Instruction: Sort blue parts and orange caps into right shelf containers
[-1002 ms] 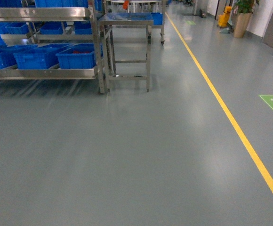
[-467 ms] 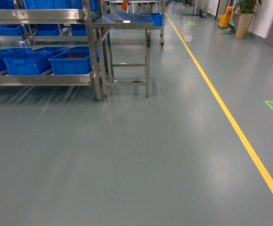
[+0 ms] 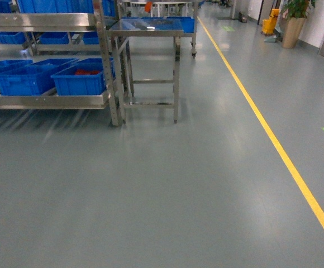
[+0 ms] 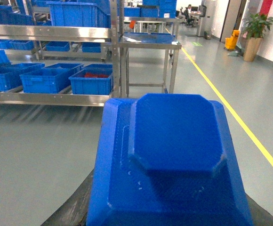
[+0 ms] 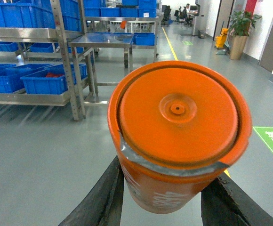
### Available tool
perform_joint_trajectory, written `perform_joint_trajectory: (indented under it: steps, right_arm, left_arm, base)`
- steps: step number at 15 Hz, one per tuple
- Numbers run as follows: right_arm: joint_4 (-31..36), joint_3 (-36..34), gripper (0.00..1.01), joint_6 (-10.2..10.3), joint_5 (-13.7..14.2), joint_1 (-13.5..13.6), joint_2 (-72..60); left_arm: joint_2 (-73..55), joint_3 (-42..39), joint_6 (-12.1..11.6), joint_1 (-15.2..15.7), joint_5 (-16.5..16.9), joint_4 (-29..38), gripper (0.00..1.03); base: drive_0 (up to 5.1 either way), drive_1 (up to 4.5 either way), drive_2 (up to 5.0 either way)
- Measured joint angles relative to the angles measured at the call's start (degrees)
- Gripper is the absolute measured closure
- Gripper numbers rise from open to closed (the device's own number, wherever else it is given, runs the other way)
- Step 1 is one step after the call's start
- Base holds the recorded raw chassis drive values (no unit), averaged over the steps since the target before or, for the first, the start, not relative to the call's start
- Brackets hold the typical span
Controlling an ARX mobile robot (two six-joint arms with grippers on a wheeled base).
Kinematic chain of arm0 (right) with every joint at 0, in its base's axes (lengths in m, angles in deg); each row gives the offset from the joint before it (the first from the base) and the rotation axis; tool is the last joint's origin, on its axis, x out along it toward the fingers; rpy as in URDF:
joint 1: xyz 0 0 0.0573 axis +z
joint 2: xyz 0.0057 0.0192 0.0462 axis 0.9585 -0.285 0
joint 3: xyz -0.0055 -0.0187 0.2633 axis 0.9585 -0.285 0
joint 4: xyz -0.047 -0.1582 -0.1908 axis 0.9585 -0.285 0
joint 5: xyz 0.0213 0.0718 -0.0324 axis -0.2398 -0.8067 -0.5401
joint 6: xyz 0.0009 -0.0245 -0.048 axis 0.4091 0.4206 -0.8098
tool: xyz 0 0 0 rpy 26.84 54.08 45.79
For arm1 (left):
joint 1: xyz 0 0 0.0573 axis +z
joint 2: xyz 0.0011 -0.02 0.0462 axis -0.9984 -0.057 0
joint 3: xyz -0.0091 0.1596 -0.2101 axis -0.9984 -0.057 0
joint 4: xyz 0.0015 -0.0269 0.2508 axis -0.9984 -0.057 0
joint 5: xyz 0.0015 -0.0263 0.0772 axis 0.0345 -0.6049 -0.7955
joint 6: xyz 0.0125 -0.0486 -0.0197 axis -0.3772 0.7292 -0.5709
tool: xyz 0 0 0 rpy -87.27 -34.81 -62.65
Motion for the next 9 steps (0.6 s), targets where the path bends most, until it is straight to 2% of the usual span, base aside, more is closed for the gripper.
perform_joint_trajectory:
  steps: [9]
  right_arm:
    - [-0.2,0.0,0.61,0.0,0.0,0.0,0.0]
  left_arm:
    - [0.0,0.0,0.0,0.0,0.1,0.1,0.6]
  base:
    - [0.0,4.1,-4.1]
